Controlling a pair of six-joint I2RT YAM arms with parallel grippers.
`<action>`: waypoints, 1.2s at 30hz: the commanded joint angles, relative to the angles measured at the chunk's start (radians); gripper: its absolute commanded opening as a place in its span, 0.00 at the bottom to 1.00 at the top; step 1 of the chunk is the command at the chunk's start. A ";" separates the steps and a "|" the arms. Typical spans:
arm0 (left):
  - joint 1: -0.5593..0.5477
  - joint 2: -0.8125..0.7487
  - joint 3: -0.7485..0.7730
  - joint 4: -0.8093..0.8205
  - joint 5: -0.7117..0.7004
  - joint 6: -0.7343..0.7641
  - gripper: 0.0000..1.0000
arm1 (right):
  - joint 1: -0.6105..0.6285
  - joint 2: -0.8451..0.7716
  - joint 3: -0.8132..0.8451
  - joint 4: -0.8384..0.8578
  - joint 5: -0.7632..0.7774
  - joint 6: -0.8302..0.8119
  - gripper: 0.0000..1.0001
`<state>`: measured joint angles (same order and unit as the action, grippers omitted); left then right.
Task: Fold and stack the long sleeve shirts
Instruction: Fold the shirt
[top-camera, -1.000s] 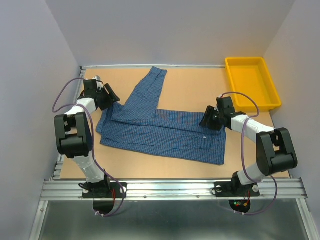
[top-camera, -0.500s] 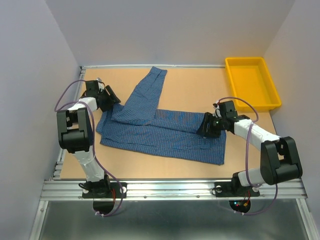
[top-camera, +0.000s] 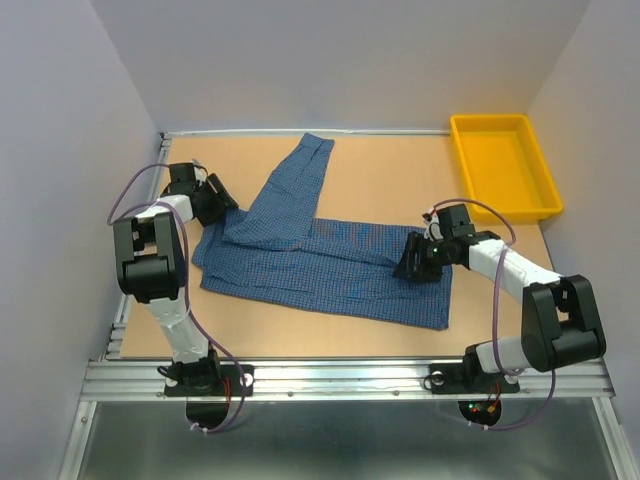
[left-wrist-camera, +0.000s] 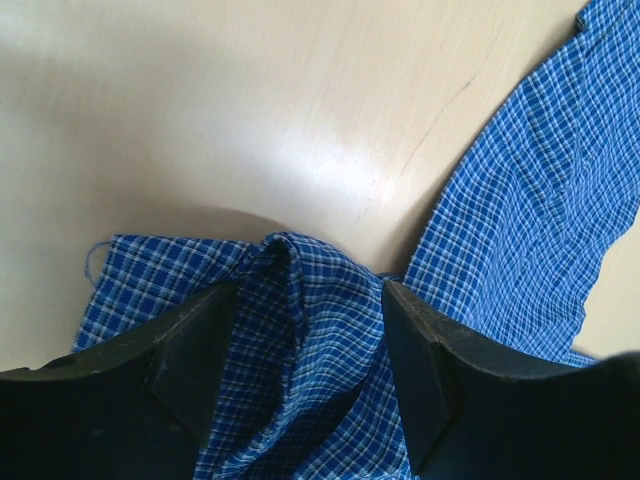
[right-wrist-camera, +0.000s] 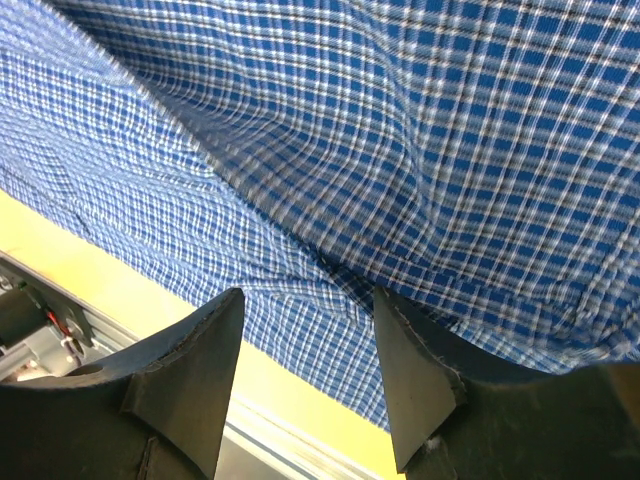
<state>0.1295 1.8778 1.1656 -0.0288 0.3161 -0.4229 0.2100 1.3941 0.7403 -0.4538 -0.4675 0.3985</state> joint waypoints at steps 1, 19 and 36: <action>0.022 -0.020 0.025 -0.028 -0.017 0.012 0.71 | -0.003 -0.052 0.090 -0.026 0.016 -0.026 0.60; 0.197 -0.428 -0.392 -0.120 -0.126 -0.020 0.71 | -0.001 -0.081 0.179 0.026 0.138 -0.033 0.61; -0.117 -0.245 0.063 0.017 -0.075 0.226 0.75 | -0.001 -0.130 0.209 0.035 0.138 -0.087 0.66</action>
<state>0.0425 1.5131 1.1351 -0.0399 0.2588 -0.2897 0.2100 1.3209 0.9211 -0.4629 -0.3378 0.3283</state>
